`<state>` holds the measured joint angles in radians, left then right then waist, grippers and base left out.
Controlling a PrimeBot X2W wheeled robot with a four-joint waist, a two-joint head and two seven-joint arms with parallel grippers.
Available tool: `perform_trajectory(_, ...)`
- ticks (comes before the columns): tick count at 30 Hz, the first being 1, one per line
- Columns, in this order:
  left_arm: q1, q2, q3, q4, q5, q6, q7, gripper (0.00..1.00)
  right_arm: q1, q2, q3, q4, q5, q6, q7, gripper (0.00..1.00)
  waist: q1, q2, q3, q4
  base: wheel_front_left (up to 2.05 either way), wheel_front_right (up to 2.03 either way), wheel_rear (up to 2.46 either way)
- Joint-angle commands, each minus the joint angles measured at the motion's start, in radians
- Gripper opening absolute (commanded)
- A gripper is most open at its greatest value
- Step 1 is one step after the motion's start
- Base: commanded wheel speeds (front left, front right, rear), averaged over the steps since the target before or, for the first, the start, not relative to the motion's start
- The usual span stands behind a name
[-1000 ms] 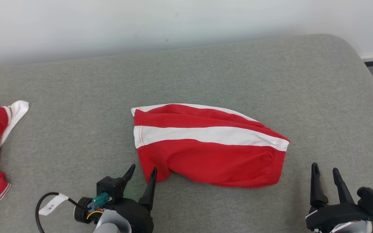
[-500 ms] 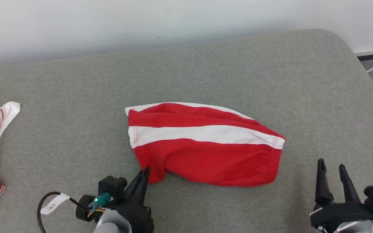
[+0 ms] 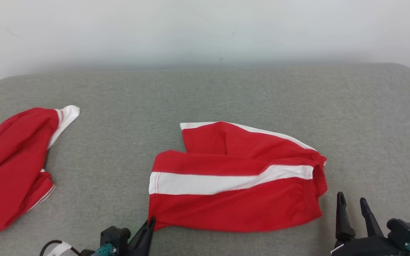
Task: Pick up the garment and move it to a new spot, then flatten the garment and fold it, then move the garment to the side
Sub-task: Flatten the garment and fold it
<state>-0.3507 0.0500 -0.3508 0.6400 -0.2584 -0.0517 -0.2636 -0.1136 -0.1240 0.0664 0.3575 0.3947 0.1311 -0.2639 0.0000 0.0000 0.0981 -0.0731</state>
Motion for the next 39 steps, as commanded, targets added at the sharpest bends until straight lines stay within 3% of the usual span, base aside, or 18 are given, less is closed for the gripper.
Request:
perform_trajectory(1,0.024,0.003,0.014,0.007,0.010,-0.003,-0.002,0.00,0.005,-0.006,0.010,0.000,-0.011,-0.001,-0.001,1.00,0.0000,0.0000,-0.032,0.043,0.00,0.00,0.00)
perform_trajectory(5,0.038,0.002,0.039,0.010,0.030,-0.003,-0.002,0.00,0.013,-0.007,0.022,0.000,-0.015,-0.001,-0.001,1.00,0.0000,0.0000,-0.043,0.050,0.00,0.00,0.00)
perform_trajectory(6,0.043,0.003,0.049,0.007,0.034,0.000,-0.002,0.07,0.015,-0.006,0.023,0.000,-0.018,-0.001,-0.001,1.00,0.0000,0.0000,-0.046,0.051,0.00,0.00,0.00)
perform_trajectory(8,0.057,0.002,0.069,-0.003,0.039,0.004,-0.002,1.00,0.020,-0.008,0.034,-0.003,-0.023,-0.001,-0.001,1.00,0.0000,0.0000,-0.053,0.050,0.00,0.00,0.00)
perform_trajectory(11,0.076,0.001,0.090,-0.024,0.049,0.012,-0.002,1.00,0.032,-0.007,0.048,-0.008,-0.029,-0.001,-0.001,1.00,0.0000,0.0000,-0.065,0.045,0.00,0.00,0.00)
perform_trajectory(16,0.121,0.001,0.136,-0.104,0.091,0.060,-0.002,1.00,0.048,-0.005,0.057,-0.036,-0.053,-0.001,-0.001,1.00,0.0000,0.0000,-0.082,0.033,0.00,0.00,0.00)
perform_trajectory(26,0.207,0.001,0.190,-0.286,0.152,0.093,-0.002,1.00,0.076,0.016,0.044,-0.106,-0.213,-0.001,-0.001,1.00,0.0000,0.0000,-0.121,0.022,0.00,0.00,0.00)
perform_trajectory(39,0.277,0.001,0.221,-0.366,0.210,0.144,-0.002,1.00,0.109,0.035,0.068,-0.125,-0.321,-0.001,-0.001,1.00,0.0000,0.0000,-0.150,0.005,0.00,0.00,0.00)
